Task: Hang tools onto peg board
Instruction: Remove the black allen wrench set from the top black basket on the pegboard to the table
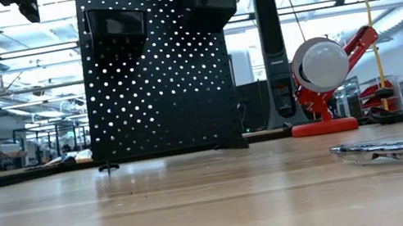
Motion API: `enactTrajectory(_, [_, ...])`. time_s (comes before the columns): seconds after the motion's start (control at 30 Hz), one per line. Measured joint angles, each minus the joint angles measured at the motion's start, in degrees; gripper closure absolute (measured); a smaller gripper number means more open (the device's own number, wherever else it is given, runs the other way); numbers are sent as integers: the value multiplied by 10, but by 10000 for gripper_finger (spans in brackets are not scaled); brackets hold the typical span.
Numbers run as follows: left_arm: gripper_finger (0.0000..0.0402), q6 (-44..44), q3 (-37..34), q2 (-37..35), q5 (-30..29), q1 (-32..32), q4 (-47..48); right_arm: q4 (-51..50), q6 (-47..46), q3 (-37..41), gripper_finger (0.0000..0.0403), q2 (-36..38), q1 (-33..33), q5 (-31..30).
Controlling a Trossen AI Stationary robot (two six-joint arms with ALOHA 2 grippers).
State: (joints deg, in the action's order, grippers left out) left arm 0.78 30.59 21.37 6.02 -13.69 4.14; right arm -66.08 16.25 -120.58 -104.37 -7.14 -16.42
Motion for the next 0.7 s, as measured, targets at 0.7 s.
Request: enactTrajectory(0.7, [388,2,0,0,0,0,-1,21,75,1,401,-24,12,4])
